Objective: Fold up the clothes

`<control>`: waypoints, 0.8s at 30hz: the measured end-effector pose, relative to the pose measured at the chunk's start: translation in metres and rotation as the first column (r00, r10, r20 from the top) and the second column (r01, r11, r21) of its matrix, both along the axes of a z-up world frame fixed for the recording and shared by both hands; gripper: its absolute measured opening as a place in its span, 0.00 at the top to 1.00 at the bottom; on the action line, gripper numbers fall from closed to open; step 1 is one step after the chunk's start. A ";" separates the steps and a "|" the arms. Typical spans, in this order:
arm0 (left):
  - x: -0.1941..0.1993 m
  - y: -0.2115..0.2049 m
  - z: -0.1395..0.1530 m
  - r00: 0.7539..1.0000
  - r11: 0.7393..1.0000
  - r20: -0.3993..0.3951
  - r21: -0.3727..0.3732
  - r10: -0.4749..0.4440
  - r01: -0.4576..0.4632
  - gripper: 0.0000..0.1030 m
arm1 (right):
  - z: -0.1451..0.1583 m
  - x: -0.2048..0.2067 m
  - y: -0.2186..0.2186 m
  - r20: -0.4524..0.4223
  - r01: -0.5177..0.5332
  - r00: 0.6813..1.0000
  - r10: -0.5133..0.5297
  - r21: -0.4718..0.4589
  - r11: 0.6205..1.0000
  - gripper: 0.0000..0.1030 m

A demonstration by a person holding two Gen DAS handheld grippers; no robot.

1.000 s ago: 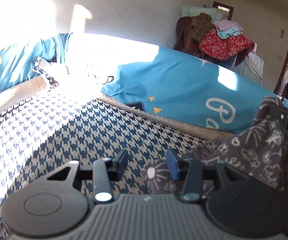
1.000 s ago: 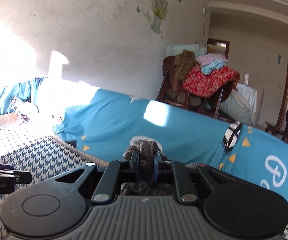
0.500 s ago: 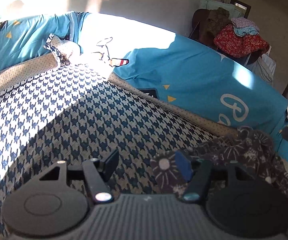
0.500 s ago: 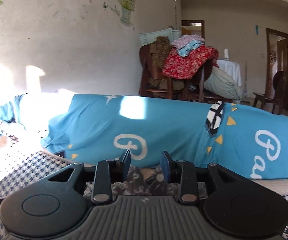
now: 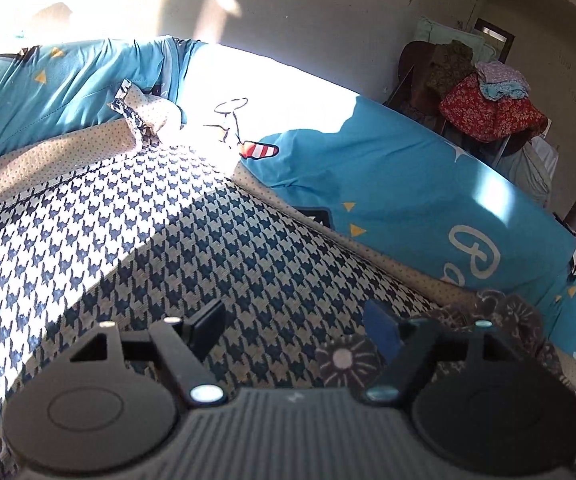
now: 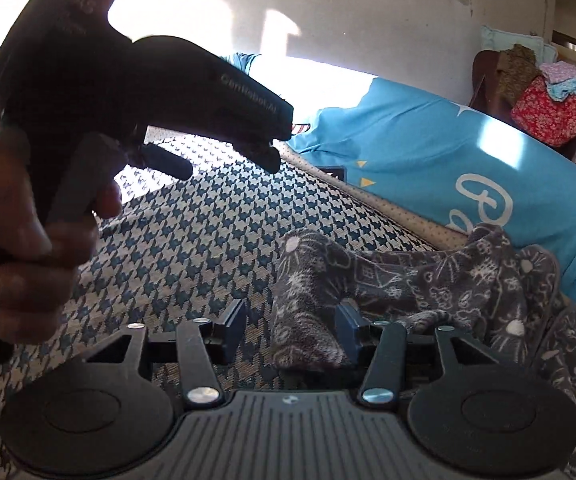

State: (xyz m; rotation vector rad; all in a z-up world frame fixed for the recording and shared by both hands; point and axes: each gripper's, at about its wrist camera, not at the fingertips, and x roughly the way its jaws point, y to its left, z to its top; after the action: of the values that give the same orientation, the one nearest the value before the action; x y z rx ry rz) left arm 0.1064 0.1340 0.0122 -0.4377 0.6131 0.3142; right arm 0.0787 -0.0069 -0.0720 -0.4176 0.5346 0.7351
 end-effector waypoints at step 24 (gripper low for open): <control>0.006 -0.009 -0.009 0.998 0.999 -0.039 -0.027 -0.049 0.048 0.27 | 0.057 0.090 -0.176 -0.253 0.756 0.644 -0.722 0.358 0.549 0.81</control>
State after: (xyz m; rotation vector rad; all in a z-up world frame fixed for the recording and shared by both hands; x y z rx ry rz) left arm 0.1126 0.1249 0.0028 -0.4421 0.6662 0.2698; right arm 0.1689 -0.1827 -0.0154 0.2832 0.5373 0.0111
